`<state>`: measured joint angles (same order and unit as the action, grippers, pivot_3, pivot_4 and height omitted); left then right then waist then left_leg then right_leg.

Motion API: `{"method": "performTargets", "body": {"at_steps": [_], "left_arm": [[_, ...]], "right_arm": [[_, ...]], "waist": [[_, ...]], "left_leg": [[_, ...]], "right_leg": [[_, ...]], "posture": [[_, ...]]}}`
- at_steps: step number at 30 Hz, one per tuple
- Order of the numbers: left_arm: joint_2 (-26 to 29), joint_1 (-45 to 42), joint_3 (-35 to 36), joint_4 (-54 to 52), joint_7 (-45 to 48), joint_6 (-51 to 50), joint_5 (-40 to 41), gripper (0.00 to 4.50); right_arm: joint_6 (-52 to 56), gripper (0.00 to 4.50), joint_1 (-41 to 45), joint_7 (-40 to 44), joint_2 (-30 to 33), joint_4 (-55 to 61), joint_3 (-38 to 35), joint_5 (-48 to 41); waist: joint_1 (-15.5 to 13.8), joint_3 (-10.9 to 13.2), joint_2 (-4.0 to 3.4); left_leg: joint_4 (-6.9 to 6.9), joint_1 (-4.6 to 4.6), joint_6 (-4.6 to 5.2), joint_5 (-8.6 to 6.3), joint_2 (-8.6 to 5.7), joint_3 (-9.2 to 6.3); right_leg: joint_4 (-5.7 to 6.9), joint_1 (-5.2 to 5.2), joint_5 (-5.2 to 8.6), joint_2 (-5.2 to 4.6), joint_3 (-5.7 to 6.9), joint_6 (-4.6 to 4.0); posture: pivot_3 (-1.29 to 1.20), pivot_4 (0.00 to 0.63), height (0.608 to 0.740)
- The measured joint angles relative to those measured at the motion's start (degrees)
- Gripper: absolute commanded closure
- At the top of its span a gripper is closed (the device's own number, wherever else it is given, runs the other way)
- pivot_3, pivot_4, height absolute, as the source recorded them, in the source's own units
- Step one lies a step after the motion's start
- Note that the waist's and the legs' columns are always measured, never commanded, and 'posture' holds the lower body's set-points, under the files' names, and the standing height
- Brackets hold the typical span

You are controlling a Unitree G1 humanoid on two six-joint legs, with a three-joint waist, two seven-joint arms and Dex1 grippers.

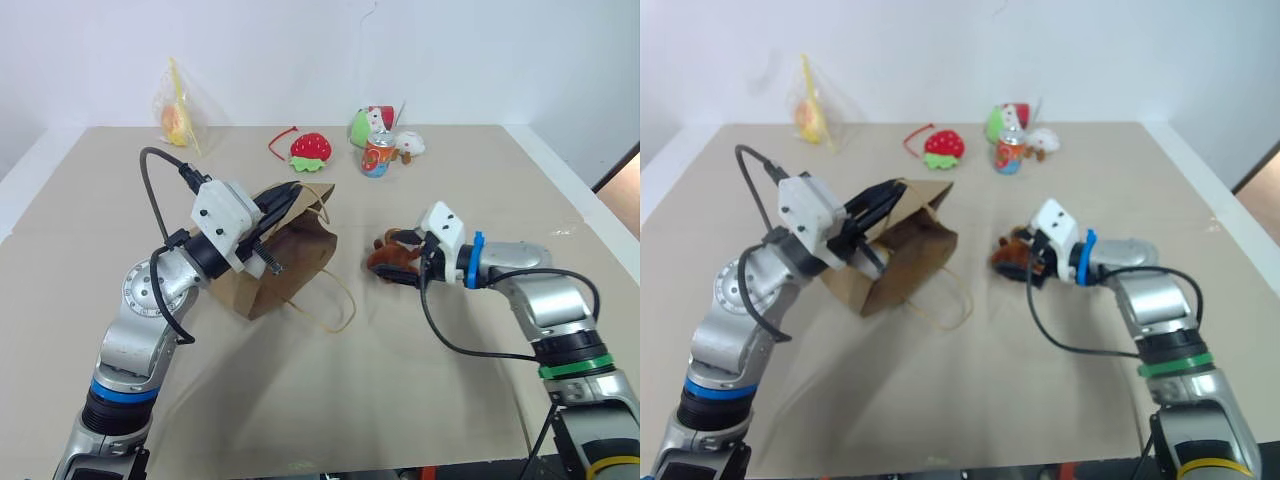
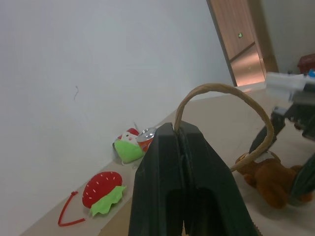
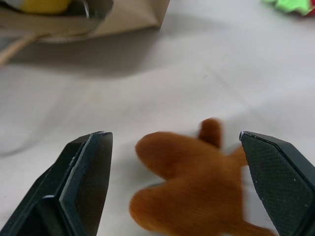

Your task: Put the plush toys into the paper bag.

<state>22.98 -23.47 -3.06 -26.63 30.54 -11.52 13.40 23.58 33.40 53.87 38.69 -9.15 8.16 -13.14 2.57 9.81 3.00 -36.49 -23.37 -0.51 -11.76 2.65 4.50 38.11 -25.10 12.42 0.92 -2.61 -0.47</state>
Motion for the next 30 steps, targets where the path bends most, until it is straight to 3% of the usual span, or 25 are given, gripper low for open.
{"method": "performTargets", "body": {"at_steps": [2,5,9,11,14,19,25,30], "left_arm": [[0.0,0.0,0.0,0.0,0.0,0.0,0.0,4.50],[0.0,0.0,0.0,0.0,0.0,0.0,0.0,4.50],[0.1,0.0,0.0,0.0,0.0,0.0,0.0,4.50],[0.1,0.0,0.0,0.0,0.0,0.0,0.0,4.50],[0.2,0.0,0.0,0.0,0.0,-0.1,0.0,4.50],[0.3,0.0,0.0,0.0,0.1,-0.1,0.0,4.50],[0.4,0.1,0.0,0.0,0.4,-0.1,0.1,4.50],[0.5,0.1,0.0,0.0,1.2,0.0,0.1,4.50]], "right_arm": [[-3.8,0.03,0.0,-1.4,-0.5,-3.2,1.0,3.1],[-7.4,0.85,0.2,-2.7,-0.6,-5.3,1.6,6.0],[-14.0,2.87,0.0,-3.3,-0.5,-7.1,3.5,11.0],[-15.1,3.31,-0.3,-3.2,-0.5,-7.1,3.4,11.5],[-17.0,4.36,-1.0,-2.6,-0.3,-6.7,3.4,12.5],[-14.7,4.40,-1.3,-0.5,0.2,-4.7,2.3,10.8],[1.5,4.40,-0.4,10.0,3.6,9.6,-4.0,-5.6],[15.7,4.40,2.2,12.0,3.9,22.4,-5.4,-17.8]], "waist": [[0.0,0.0,0.00],[0.0,0.0,0.00],[0.0,0.0,0.01],[-0.1,0.0,0.01],[-0.1,0.0,0.01],[-0.1,0.0,0.00],[0.0,0.0,-0.05],[0.0,0.0,-0.05]], "left_leg": [[-0.05,0.00,0.01,0.00,-0.09,0.06],[-0.10,0.02,0.01,0.00,-0.14,0.06],[-0.13,0.05,0.04,0.02,-0.14,0.03],[-0.13,0.07,0.04,0.02,-0.11,0.02],[-0.12,0.10,0.04,0.02,-0.06,0.02],[-0.12,0.09,0.04,0.02,-0.06,0.03],[-0.08,0.03,0.03,0.02,-0.03,0.01],[-0.08,0.05,0.04,0.02,0.02,-0.05]], "right_leg": [[-0.01,0.03,-0.03,-0.09,-0.04,0.11],[-0.03,0.09,-0.06,-0.12,-0.04,0.19],[-0.02,0.13,-0.09,-0.11,-0.02,0.23],[-0.02,0.15,-0.09,-0.11,-0.02,0.23],[-0.02,0.17,-0.09,-0.11,-0.02,0.22],[-0.01,0.15,-0.09,-0.11,-0.03,0.21],[-0.02,0.08,-0.08,-0.15,-0.03,0.21],[-0.01,0.10,-0.08,-0.13,0.06,0.16]], "posture": [[0.00,0.150,0.740],[0.00,0.150,0.740],[0.00,0.150,0.740],[0.00,0.150,0.740],[0.00,0.150,0.740],[0.00,0.150,0.740],[0.00,0.150,0.740],[0.00,0.150,0.740]]}}
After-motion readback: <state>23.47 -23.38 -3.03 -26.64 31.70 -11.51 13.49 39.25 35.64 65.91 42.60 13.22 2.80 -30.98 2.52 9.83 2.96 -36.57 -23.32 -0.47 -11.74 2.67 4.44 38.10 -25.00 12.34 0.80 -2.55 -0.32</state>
